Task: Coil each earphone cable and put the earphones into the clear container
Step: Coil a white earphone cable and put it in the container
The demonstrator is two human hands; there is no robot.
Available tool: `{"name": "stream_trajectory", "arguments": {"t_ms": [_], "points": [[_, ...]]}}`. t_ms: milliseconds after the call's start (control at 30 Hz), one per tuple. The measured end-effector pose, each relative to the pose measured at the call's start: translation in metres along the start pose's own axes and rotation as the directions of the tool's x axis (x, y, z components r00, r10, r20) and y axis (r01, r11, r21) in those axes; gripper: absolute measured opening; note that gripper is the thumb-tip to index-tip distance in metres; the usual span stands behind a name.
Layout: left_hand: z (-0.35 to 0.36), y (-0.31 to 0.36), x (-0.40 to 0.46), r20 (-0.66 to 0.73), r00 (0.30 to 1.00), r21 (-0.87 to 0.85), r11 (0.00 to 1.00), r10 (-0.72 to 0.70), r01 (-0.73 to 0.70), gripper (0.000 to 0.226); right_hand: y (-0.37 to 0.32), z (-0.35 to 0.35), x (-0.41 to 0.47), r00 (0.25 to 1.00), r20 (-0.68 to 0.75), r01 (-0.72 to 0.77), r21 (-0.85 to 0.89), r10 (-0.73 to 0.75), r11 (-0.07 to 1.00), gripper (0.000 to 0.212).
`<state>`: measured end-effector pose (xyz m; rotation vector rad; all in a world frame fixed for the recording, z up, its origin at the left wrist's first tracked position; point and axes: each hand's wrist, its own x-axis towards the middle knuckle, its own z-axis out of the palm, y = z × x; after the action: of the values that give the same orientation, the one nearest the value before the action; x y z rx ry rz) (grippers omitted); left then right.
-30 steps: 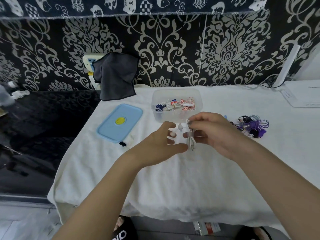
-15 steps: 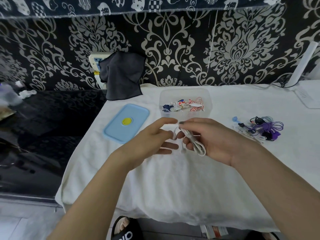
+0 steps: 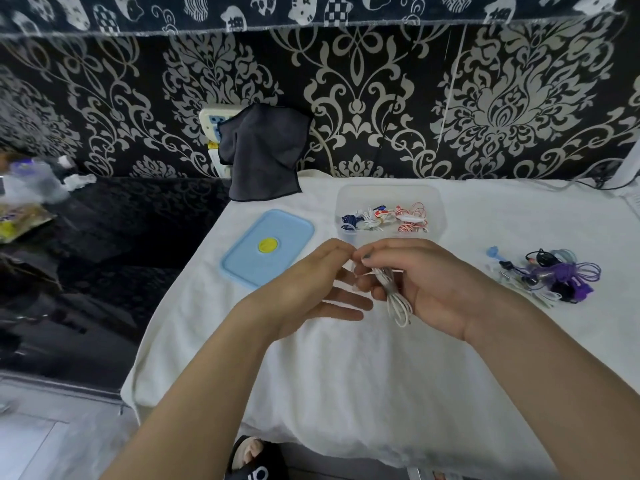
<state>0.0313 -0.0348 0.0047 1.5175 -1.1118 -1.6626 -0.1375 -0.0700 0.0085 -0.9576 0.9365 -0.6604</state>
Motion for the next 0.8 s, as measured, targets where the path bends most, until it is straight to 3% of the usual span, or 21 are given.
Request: {"name": "stream_trajectory", "arguments": {"t_ms": [167,333,667,733,800], "points": [[-0.002,-0.001,0.006,-0.041,0.999,-0.042,0.999,0.028,-0.030,0.020,0.000,0.002,0.005,1.000,0.010,0.007,-0.091,-0.006,0.996,0.015],[-0.010,-0.003,0.012,-0.172,0.982,-0.018,0.996,0.080,-0.085,0.014,0.004,0.009,0.011,0.995,-0.089,0.015,-0.353,-0.050,0.935,0.011],[-0.024,-0.002,0.013,-0.183,0.981,-0.079,0.994,0.060,-0.076,0.012,0.006,0.019,0.025,0.989,-0.100,0.059,-0.413,-0.110,0.909,0.015],[-0.030,-0.006,0.012,-0.230,0.970,0.012,0.997,0.079,-0.079,0.012,0.006,0.019,0.026,0.985,-0.122,0.062,-0.420,-0.124,0.906,0.014],[-0.042,-0.016,0.010,-0.327,0.932,0.333,0.942,0.157,-0.042,0.013,0.007,0.020,0.026,0.981,-0.133,0.070,-0.450,-0.145,0.890,0.014]]}}
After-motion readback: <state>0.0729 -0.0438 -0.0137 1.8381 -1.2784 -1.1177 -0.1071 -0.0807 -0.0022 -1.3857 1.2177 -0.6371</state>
